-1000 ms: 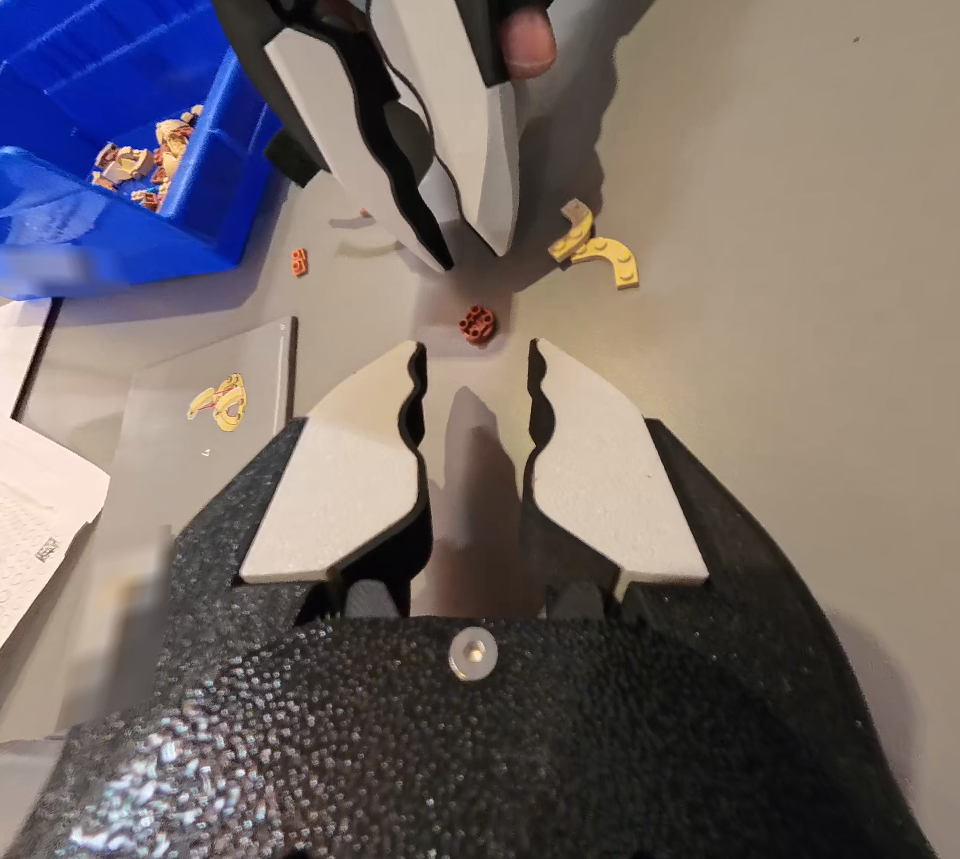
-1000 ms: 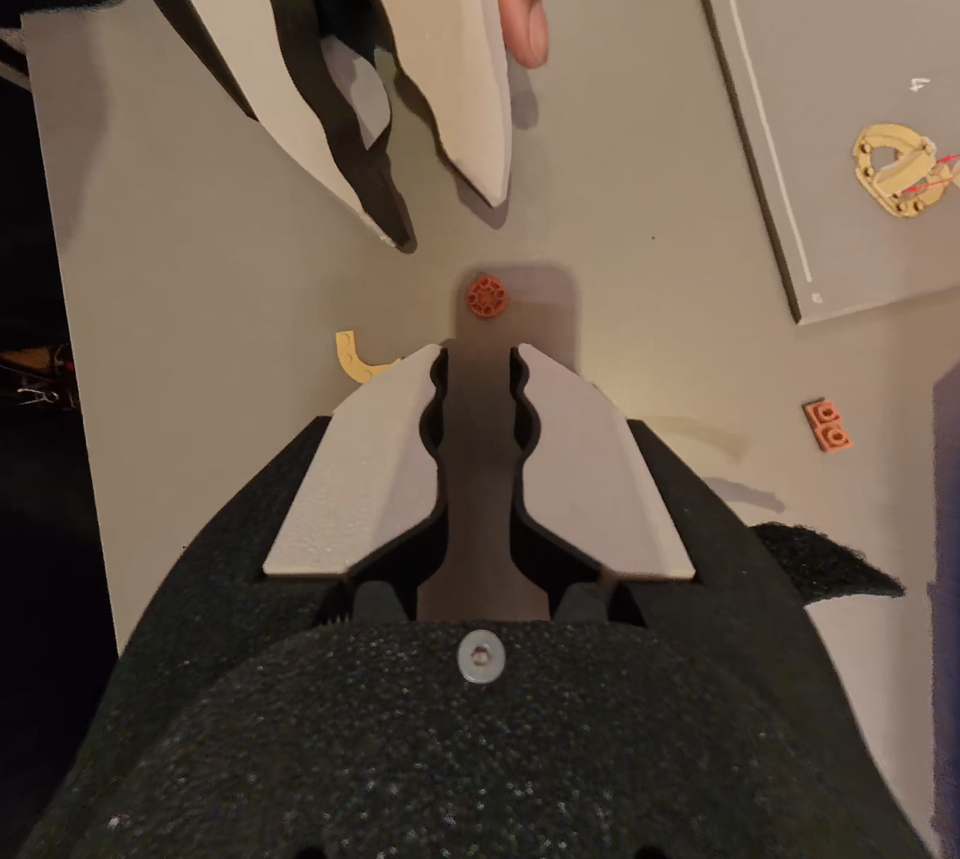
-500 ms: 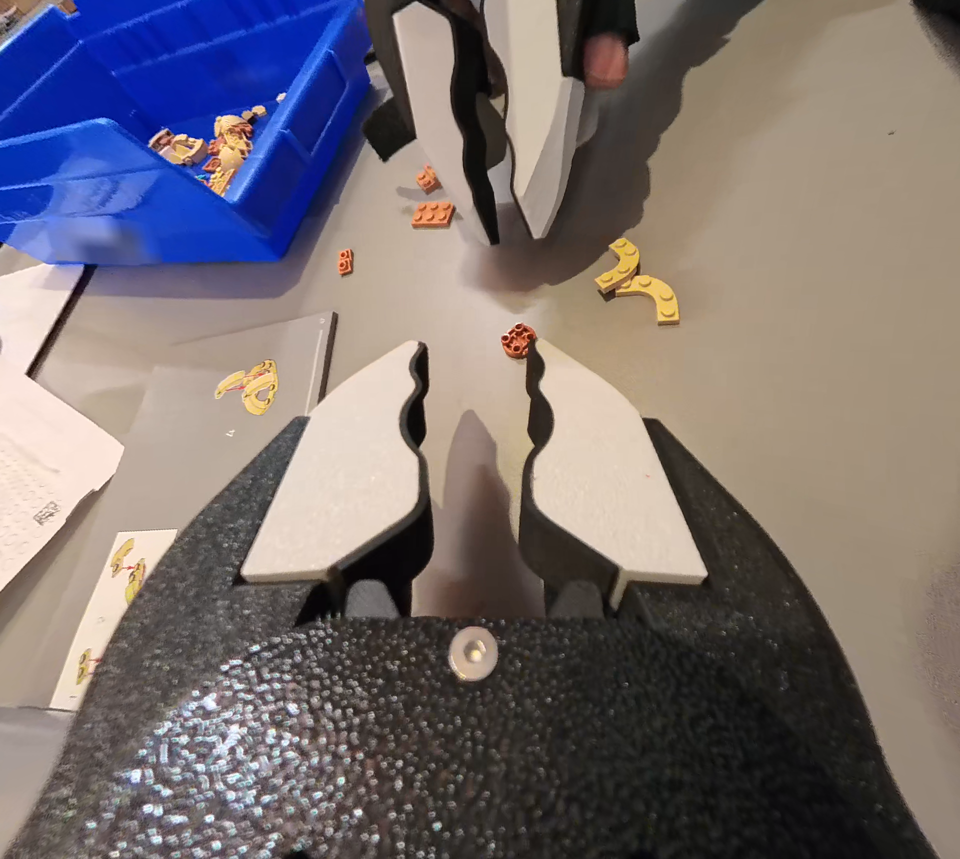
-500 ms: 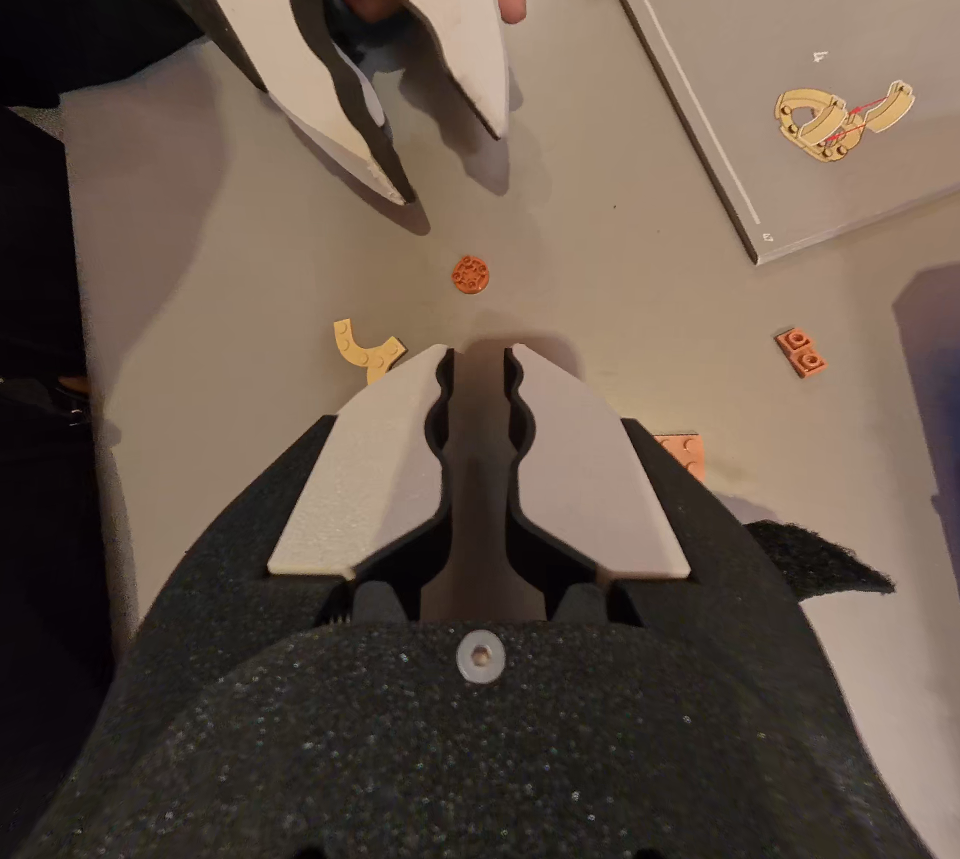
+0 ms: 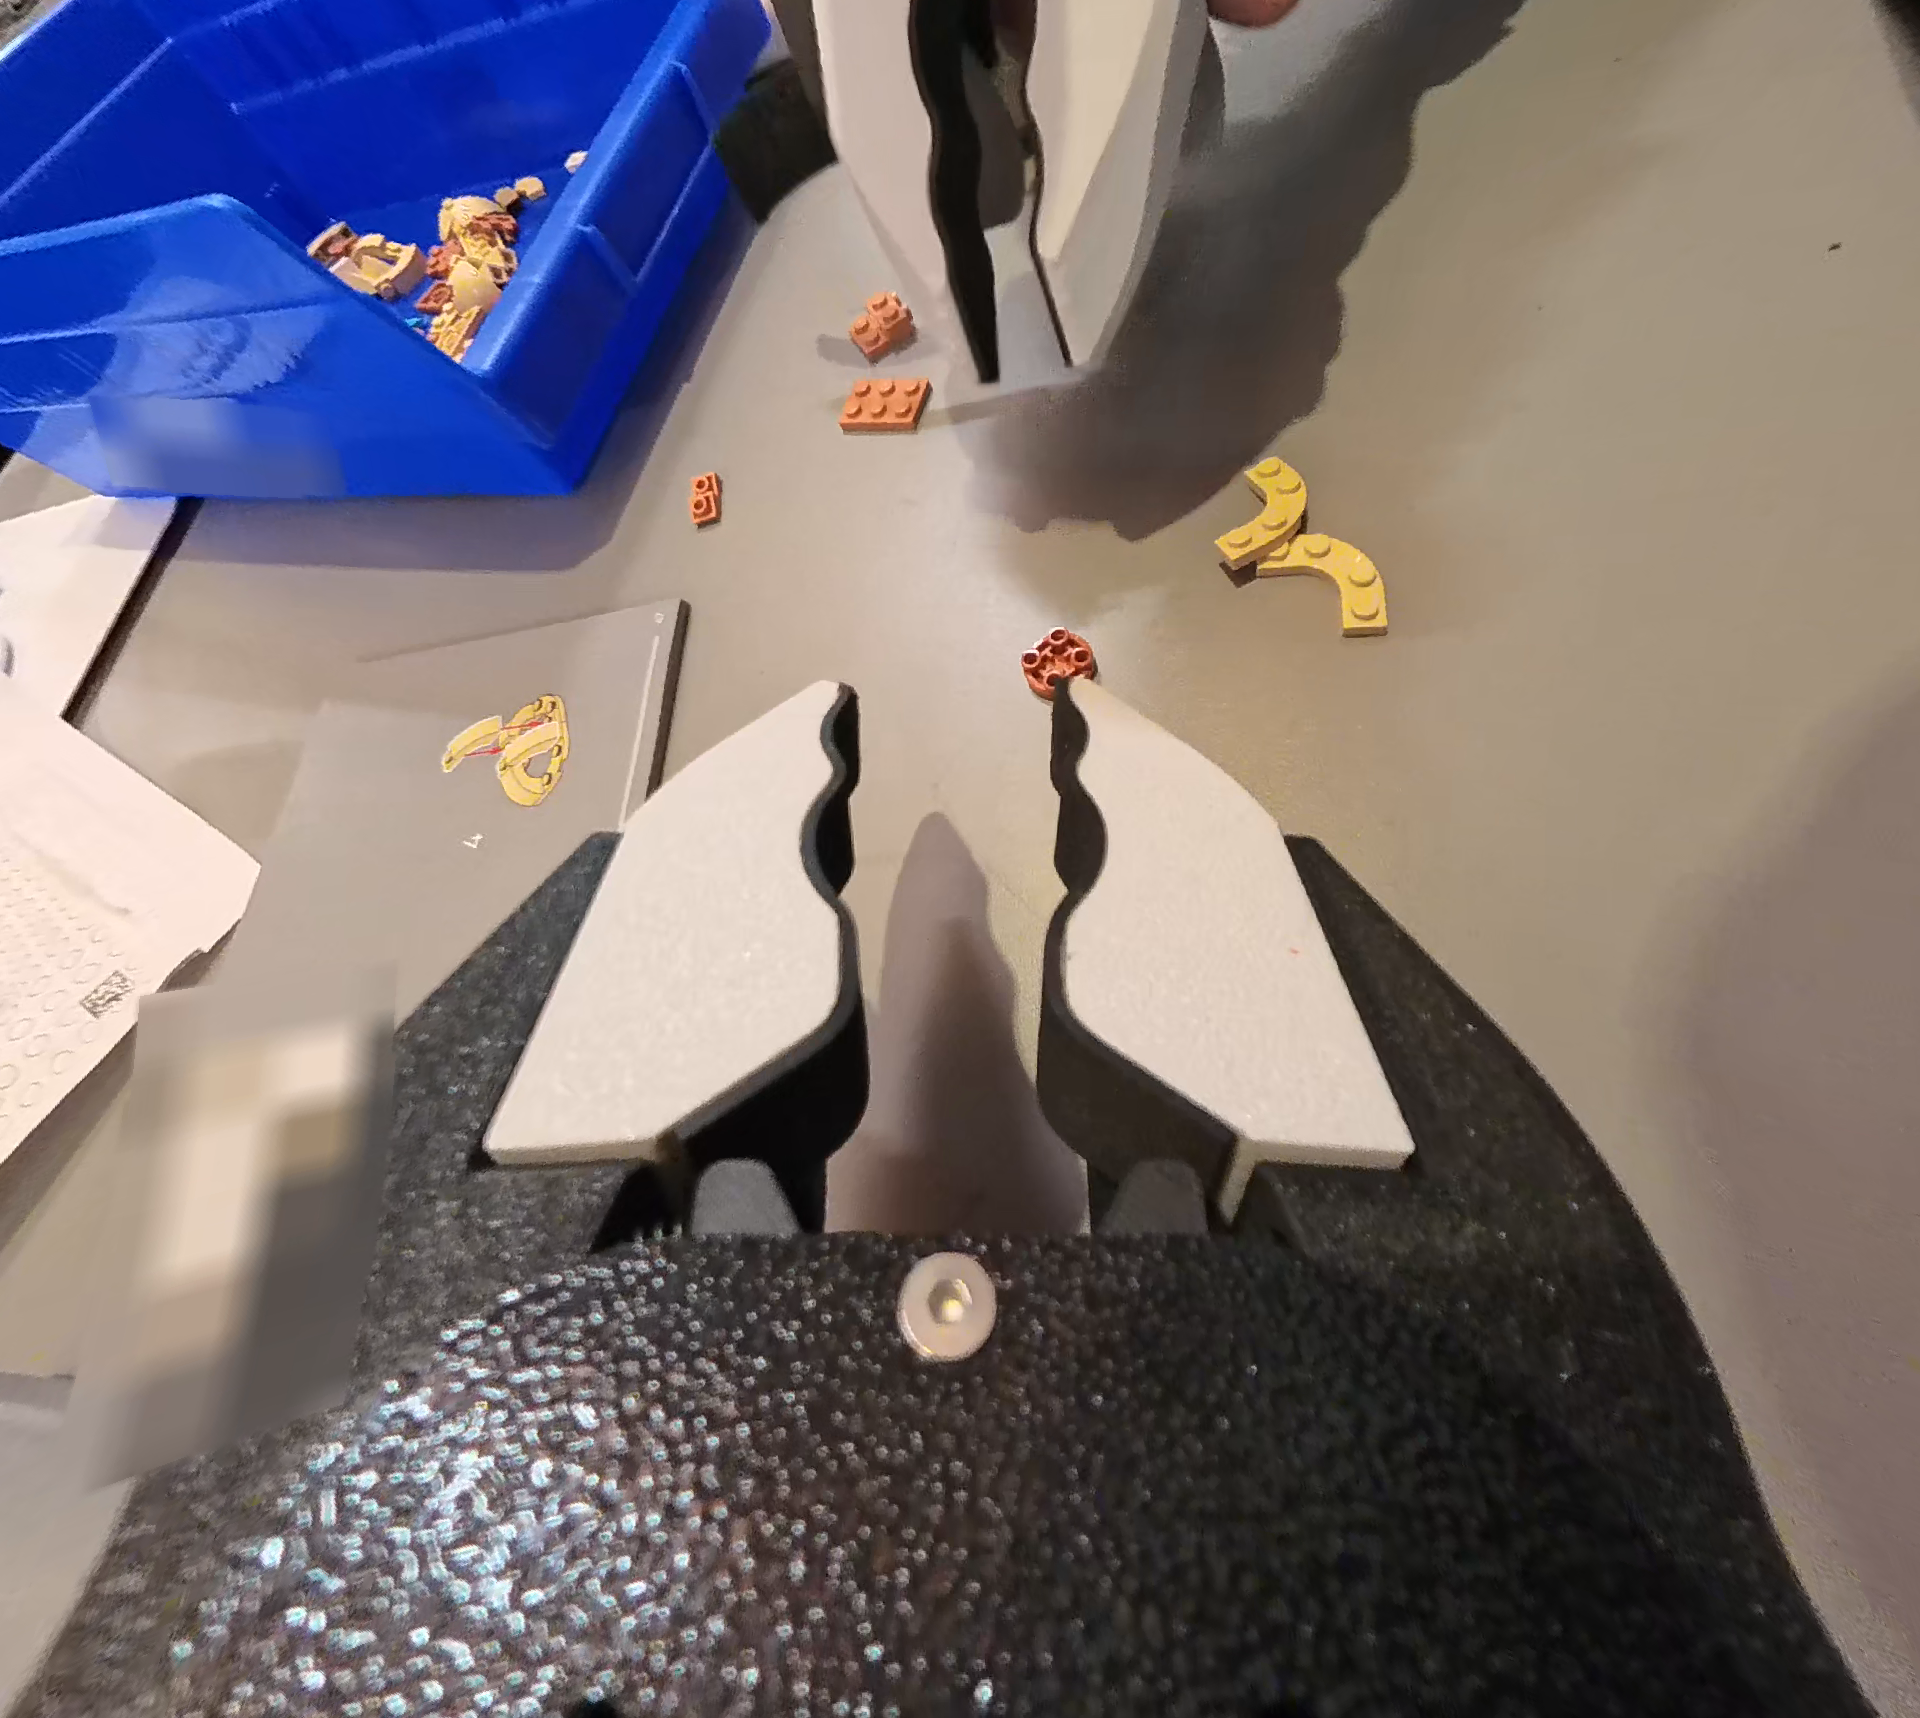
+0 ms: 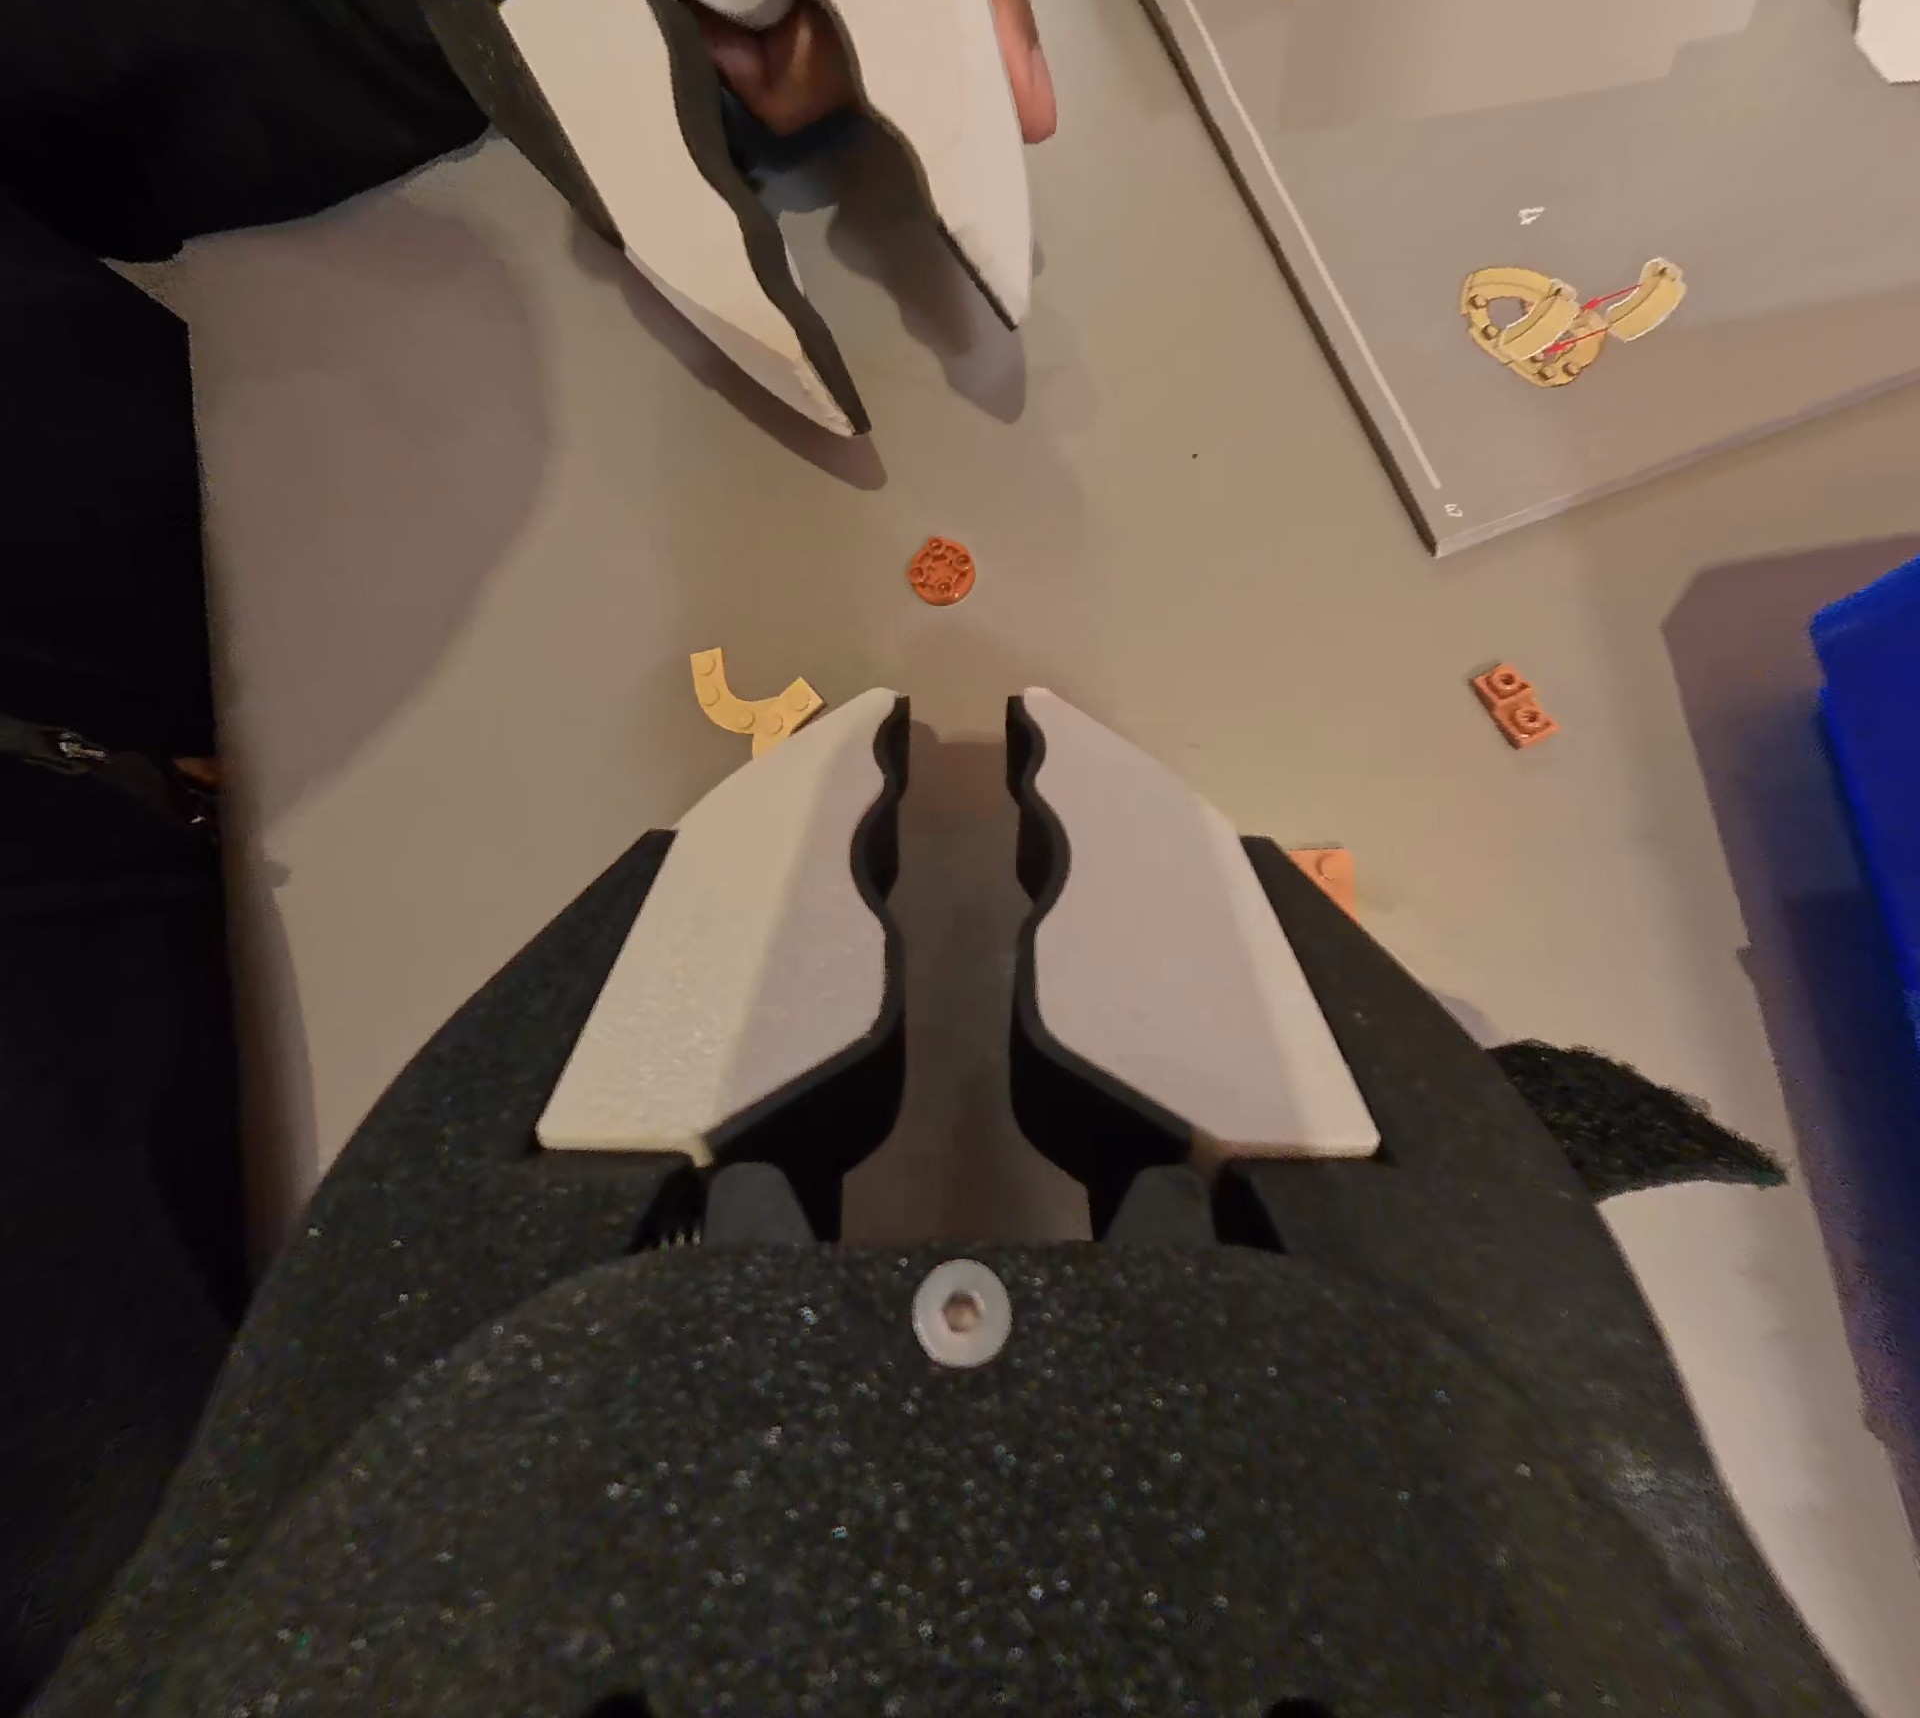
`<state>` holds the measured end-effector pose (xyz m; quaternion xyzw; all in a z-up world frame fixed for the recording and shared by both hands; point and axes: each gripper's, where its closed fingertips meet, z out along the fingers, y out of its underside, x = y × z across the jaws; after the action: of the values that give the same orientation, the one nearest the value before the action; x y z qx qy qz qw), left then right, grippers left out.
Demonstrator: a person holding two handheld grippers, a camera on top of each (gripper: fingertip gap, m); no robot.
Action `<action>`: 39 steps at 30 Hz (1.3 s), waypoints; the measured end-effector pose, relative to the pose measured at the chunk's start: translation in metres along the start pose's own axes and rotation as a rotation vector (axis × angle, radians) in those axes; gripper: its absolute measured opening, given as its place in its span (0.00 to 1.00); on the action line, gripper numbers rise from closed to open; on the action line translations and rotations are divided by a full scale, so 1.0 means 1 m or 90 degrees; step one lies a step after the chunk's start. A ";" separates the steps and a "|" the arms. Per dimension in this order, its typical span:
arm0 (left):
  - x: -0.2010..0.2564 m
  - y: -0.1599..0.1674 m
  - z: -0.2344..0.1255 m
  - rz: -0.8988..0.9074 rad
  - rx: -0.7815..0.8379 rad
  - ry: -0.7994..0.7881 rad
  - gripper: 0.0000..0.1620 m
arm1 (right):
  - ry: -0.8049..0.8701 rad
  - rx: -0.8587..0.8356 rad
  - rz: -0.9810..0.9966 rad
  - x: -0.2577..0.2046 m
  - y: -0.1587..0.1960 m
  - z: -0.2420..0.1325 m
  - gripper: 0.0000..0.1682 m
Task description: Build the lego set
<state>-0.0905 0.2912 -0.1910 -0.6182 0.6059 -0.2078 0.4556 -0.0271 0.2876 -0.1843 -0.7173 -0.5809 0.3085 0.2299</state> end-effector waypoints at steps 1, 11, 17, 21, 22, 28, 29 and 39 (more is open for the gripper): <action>0.000 0.001 0.000 0.000 -0.003 -0.002 0.22 | 0.008 0.006 -0.001 0.002 -0.002 -0.004 0.10; -0.020 0.013 0.002 -0.017 -0.047 -0.077 0.20 | 0.156 0.100 0.020 0.048 -0.011 -0.080 0.10; -0.023 0.016 0.004 -0.020 -0.065 -0.091 0.19 | 0.222 0.106 0.033 0.076 0.001 -0.111 0.10; -0.025 0.017 0.004 -0.021 -0.070 -0.099 0.19 | 0.254 0.105 0.050 0.097 0.012 -0.130 0.10; -0.025 0.017 0.004 -0.021 -0.071 -0.100 0.19 | 0.263 0.105 0.054 0.103 0.015 -0.134 0.10; -0.026 0.019 0.005 -0.023 -0.077 -0.100 0.19 | 0.294 0.085 0.058 0.125 0.026 -0.146 0.10; -0.026 0.019 0.005 -0.024 -0.078 -0.100 0.19 | 0.302 0.072 0.046 0.129 0.026 -0.148 0.10; -0.025 0.019 0.005 -0.016 -0.077 -0.102 0.19 | 0.256 -0.300 -0.343 0.266 0.005 -0.152 0.15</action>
<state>-0.1012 0.3191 -0.2012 -0.6668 0.5709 -0.1265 0.4620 0.1202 0.5503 -0.1275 -0.6183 -0.7464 -0.0509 0.2409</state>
